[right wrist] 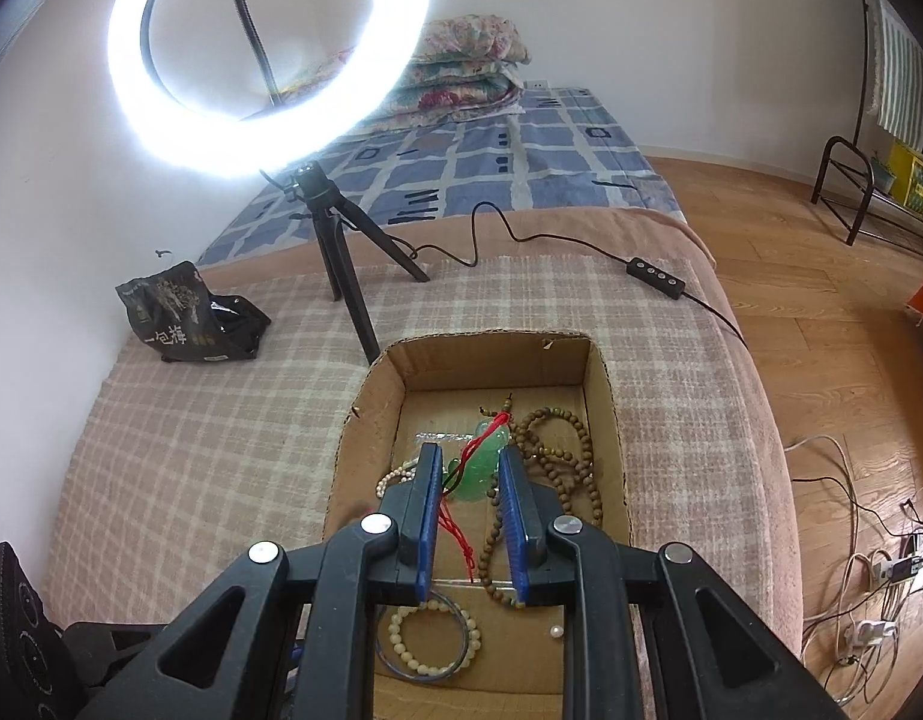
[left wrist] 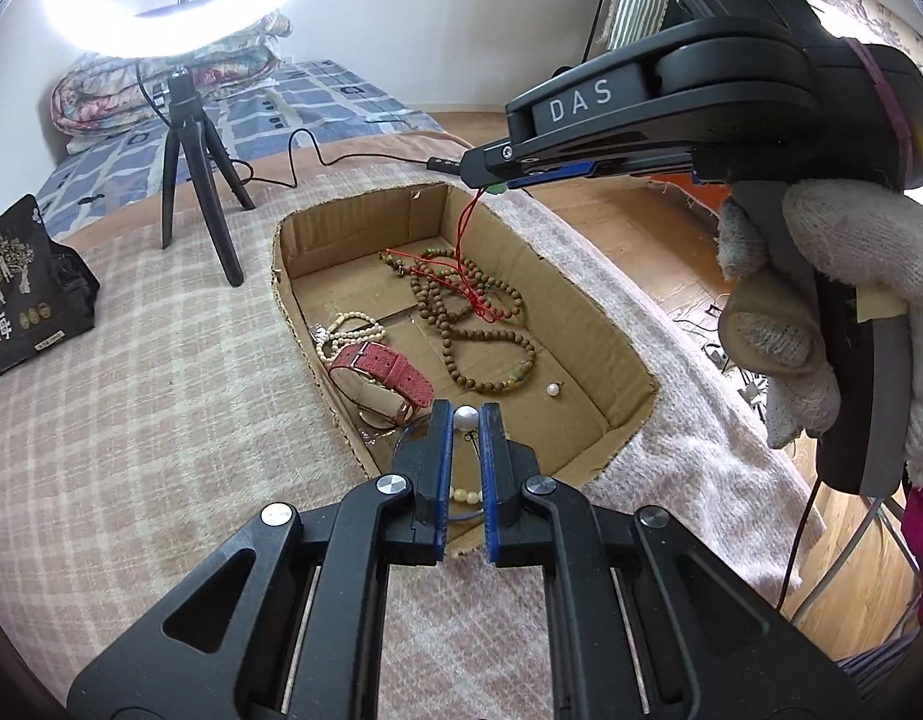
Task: Organize jewelry
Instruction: 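Open both tools to drop the pearl and jade pendant into the box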
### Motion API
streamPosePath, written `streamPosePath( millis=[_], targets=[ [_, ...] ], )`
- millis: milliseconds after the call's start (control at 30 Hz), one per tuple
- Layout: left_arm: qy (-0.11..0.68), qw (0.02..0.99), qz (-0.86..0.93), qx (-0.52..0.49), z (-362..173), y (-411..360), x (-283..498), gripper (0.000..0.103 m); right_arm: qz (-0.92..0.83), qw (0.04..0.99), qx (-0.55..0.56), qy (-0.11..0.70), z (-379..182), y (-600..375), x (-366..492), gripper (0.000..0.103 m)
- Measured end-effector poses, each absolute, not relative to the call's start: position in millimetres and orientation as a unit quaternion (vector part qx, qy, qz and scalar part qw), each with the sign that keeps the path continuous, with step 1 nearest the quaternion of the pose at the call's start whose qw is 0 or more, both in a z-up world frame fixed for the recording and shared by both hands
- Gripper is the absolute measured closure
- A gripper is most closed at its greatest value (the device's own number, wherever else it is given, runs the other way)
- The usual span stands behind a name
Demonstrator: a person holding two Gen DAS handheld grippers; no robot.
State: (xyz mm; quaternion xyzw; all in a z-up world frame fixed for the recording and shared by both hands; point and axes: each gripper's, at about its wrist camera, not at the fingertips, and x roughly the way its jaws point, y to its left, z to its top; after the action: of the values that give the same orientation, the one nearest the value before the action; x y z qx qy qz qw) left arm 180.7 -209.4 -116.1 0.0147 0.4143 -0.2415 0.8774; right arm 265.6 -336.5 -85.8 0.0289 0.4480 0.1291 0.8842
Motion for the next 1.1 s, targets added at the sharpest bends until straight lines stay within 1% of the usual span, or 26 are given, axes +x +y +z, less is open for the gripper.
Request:
streamPosePath(
  millis=[500,533,567,633,667,700,733,767,833,900,933,1000,1067,1100],
  targets=[
    [0.414,0.881,-0.228,0.021,-123.2,-211.2,187.6,0.096,0.126,0.878,0.021,0.461,-109.8,-332.1,276.5,0.083],
    [0.413,0.882,-0.226,0.022,-123.1,-211.0,187.7,0.096,0.126,0.878,0.020,0.460,-109.8,-331.6,276.5,0.082],
    [0.413,0.882,-0.224,0.023,-123.1,-210.6,187.9,0.096,0.126,0.879,0.019,0.459,-109.2,-331.2,276.1,0.078],
    [0.414,0.883,-0.219,0.025,-123.5,-210.0,188.7,0.096,0.126,0.880,0.017,0.457,-108.2,-330.3,275.1,0.074],
    [0.415,0.883,-0.218,0.025,-123.6,-209.5,189.2,0.090,0.126,0.881,0.015,0.457,-107.5,-329.6,274.5,0.072],
    [0.416,0.883,-0.216,0.024,-123.5,-208.9,189.2,0.082,0.124,0.881,0.011,0.456,-107.0,-328.6,273.8,0.069],
    [0.414,0.884,-0.215,0.023,-123.1,-208.0,188.9,0.062,0.121,0.882,0.006,0.455,-106.4,-327.7,273.3,0.059],
    [0.409,0.887,-0.213,0.022,-121.9,-206.6,187.9,0.050,0.117,0.884,0.001,0.453,-105.9,-326.6,272.6,0.044],
    [0.399,0.892,-0.211,0.021,-118.7,-204.4,184.9,0.049,0.111,0.888,-0.009,0.445,-104.2,-325.1,269.8,0.029],
    [0.400,0.892,-0.210,0.023,-118.0,-203.8,184.1,0.049,0.106,0.890,-0.016,0.442,-103.1,-323.8,268.0,0.025],
    [0.402,0.891,-0.209,0.023,-117.8,-203.5,183.6,0.049,0.103,0.890,-0.018,0.443,-103.0,-323.4,267.7,0.020],
    [0.402,0.891,-0.208,0.023,-117.4,-203.0,182.6,0.048,0.097,0.892,-0.020,0.441,-101.7,-323.1,266.6,0.015],
    [0.401,0.893,-0.206,0.022,-115.6,-201.3,180.2,0.041,0.093,0.893,-0.018,0.439,-99.2,-323.4,265.2,0.011],
    [0.399,0.893,-0.205,0.022,-114.9,-200.9,179.6,0.039,0.090,0.894,-0.016,0.438,-97.8,-323.6,264.4,0.009]
  ],
)
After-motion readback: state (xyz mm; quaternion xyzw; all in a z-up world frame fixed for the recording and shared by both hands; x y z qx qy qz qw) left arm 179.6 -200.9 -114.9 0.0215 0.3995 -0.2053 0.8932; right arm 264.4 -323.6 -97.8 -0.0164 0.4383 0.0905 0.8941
